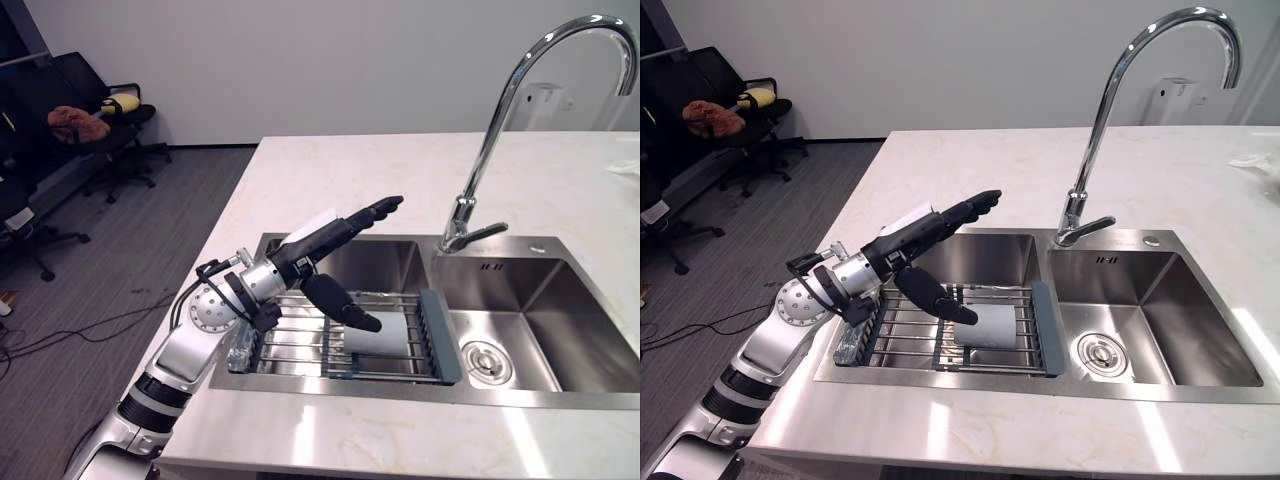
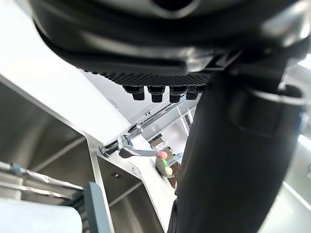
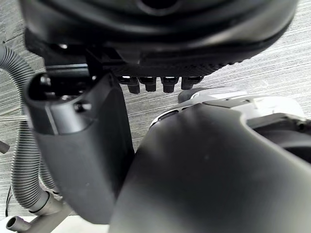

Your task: Walk over to the sink, pick up the cup, carry it to the dishwasher, place the cup inside the dishwasher, then close the dishwasher door

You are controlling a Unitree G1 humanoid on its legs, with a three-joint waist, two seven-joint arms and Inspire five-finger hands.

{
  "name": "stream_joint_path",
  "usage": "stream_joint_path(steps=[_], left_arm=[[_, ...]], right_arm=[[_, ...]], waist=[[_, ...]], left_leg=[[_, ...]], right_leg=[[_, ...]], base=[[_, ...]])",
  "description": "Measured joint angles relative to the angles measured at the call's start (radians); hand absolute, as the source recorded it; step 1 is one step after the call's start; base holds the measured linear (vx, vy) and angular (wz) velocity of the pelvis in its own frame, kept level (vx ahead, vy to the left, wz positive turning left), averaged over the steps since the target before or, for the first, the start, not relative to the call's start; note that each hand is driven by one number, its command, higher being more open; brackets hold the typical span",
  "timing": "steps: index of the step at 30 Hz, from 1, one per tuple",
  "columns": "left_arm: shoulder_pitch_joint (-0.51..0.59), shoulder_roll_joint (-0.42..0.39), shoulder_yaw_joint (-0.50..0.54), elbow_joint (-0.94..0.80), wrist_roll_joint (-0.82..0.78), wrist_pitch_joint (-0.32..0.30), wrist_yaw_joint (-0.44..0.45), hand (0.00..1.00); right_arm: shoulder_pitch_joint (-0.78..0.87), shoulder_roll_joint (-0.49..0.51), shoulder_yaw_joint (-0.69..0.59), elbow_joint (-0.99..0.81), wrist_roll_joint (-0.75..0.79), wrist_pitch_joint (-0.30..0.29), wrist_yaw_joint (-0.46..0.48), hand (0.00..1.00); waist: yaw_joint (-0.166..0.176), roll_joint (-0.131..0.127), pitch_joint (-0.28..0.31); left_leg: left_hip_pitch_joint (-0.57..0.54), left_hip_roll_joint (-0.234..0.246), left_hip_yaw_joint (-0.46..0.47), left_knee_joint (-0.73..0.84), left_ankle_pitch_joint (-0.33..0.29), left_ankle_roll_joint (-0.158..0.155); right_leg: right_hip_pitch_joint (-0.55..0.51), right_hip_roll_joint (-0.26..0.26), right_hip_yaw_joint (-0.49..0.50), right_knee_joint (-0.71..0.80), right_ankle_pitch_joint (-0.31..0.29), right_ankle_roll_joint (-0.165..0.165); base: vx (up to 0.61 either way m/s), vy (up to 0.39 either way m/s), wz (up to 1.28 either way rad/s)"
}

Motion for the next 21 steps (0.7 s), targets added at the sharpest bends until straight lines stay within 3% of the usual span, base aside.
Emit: stream_joint_path(steps=[8, 12, 17, 21], left_arm=[[0.110, -0.144, -0.116, 0.021, 0.058, 0.027, 0.053, 1.00], [0.115, -0.156, -0.138, 0.085, 0.097, 0.027, 0.074, 1.00], [0.115, -0.156, -0.150, 0.166, 0.126, 0.039, 0.169, 1.00], [0.115, -0.157, -0.159, 0.178, 0.159, 0.040, 0.253, 1.00]], right_arm=[[0.000, 0.008, 0.003, -0.001, 0.008, 0.001, -0.003, 1.00], [-0.005, 0.005, 0.027, -0.007, 0.008, 0.002, -0.004, 1.00], [-0.007, 0.007, 0.044, -0.017, 0.008, 0.006, -0.008, 1.00], [-0.016, 0.009, 0.080, -0.017, 0.008, 0.007, -0.010, 1.00]], waist=[[-0.013, -0.023, 0.007], [-0.033, -0.023, 0.005], [-0.040, -0.027, 0.007], [-0.041, -0.045, 0.017]], left_leg=[[0.007, -0.016, 0.028, -0.039, 0.019, 0.022], [0.029, -0.022, 0.046, -0.081, 0.040, 0.024], [0.029, -0.024, 0.058, -0.082, 0.040, 0.023], [0.034, -0.023, 0.060, -0.082, 0.038, 0.021]], right_leg=[[-0.009, 0.003, 0.032, -0.043, 0.037, 0.028], [-0.005, 0.008, 0.040, -0.067, 0.056, 0.030], [-0.003, 0.010, 0.049, -0.090, 0.069, 0.034], [0.010, 0.011, 0.045, -0.106, 0.074, 0.033]], base=[[-0.13, -0.005, -0.10], [-0.04, 0.002, -0.12], [0.00, -0.005, -0.06], [0.00, 0.000, 0.00]])
